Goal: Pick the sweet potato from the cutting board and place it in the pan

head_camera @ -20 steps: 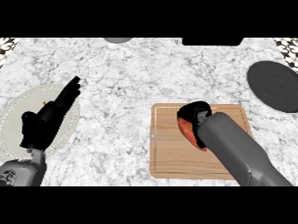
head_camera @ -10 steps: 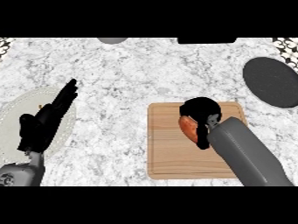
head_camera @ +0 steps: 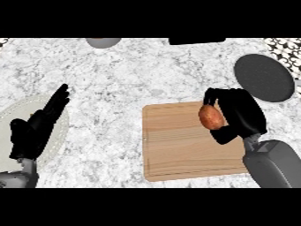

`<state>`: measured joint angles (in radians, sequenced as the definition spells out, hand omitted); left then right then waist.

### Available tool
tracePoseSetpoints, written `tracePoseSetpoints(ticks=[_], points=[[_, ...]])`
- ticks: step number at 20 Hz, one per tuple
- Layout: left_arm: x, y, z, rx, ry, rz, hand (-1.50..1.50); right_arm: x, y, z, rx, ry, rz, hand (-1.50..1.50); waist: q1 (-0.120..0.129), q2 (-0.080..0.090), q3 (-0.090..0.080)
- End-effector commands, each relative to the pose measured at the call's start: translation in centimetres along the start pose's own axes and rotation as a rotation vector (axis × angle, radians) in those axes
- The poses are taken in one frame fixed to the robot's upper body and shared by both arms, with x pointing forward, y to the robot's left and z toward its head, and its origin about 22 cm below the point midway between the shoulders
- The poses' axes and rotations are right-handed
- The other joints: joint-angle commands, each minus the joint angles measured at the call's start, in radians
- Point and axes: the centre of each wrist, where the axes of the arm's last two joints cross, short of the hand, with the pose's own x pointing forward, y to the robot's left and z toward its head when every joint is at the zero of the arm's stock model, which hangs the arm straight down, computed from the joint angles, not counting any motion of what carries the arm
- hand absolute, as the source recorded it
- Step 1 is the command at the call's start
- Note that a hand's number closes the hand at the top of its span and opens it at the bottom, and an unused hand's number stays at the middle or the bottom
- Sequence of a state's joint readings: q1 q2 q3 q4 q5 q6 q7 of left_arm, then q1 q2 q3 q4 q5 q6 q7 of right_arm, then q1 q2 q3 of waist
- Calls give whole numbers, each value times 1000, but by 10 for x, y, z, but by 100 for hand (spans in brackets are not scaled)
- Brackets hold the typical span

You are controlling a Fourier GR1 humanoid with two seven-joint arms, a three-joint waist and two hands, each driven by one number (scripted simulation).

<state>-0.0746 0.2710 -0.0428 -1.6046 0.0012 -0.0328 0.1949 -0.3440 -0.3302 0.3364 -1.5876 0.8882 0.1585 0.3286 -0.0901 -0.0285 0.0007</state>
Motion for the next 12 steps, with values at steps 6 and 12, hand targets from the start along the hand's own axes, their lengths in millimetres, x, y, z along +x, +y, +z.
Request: tracePoseSetpoints(ticks=[6,12], points=[[7,-13,-1,-50,-32,-11,0,-21,-47,96,-350,108,-94,150,66,23,-1],[1,-18,-3,-61,-53,-19,0,-63,-41,85,-442,174,-305,150,89,29,0]])
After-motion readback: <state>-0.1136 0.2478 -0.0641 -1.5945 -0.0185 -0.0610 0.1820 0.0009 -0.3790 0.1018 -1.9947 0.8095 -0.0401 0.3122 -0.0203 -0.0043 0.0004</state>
